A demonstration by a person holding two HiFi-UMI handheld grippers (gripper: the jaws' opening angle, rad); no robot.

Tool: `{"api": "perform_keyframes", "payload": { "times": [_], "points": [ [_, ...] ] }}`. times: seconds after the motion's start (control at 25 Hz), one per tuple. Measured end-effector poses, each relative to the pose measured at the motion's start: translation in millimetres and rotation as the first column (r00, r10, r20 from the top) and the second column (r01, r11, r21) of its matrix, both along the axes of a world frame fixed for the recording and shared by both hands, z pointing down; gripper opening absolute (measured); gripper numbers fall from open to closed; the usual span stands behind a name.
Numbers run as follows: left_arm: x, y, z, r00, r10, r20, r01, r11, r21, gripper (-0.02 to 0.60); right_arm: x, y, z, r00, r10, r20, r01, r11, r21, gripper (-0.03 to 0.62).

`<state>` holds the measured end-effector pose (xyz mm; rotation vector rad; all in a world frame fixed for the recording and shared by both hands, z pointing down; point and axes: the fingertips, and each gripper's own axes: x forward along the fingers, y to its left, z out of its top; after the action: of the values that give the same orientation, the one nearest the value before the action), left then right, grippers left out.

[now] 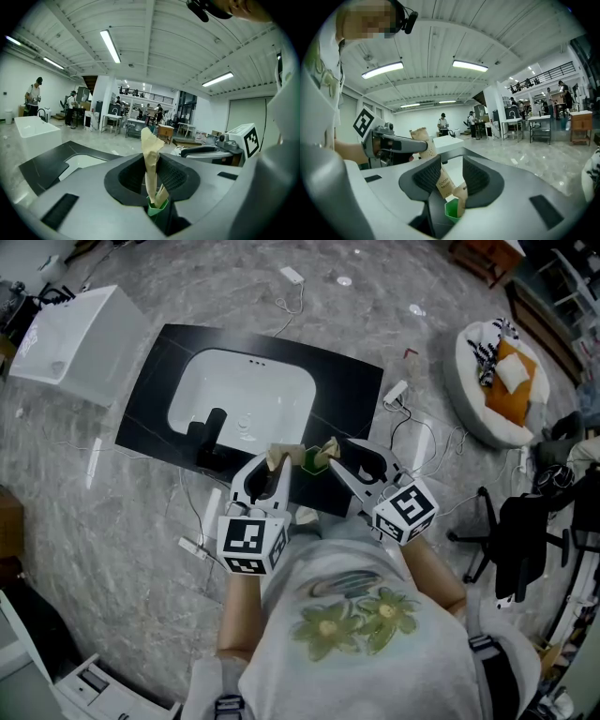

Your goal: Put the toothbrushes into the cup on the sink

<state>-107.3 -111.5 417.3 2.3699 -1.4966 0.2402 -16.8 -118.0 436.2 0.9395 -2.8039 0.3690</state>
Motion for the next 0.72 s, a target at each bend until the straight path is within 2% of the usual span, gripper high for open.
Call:
{"api": "perform_keyframes", "payload": {
  "times": [0.08, 0.16, 0.32, 0.72],
  "points": [
    [0.6, 0.2, -1.2, 1.000, 0.003, 0.001, -0.003, 1.000, 0.003, 0.089, 0.5, 2.1, -9.1, 1.000, -0.014, 0.016, 0.014, 1.000, 0.026, 0.093],
    [1.4, 0.6, -2.2, 1.000, 0.007, 0.002, -0.007, 1.000, 0.004, 0.089, -1.6, 6.7, -17.6, 0.998, -0.051, 0.027, 0.049, 0.997, 0.057, 0.060],
    [2.3, 1.0, -3.0, 1.000, 0.017, 0.001, -0.017, 1.000, 0.005, 0.089, -4.2, 12.9, -28.4, 0.995, -0.086, 0.046, 0.082, 0.993, 0.081, 0.049],
    [11.5, 0.3, 3.9, 0.998, 0.055, -0.001, -0.055, 0.998, -0.014, 0.089, 4.3, 8.0, -28.5, 0.998, -0.045, 0.045, 0.041, 0.996, 0.085, 0.048]
  ]
}}
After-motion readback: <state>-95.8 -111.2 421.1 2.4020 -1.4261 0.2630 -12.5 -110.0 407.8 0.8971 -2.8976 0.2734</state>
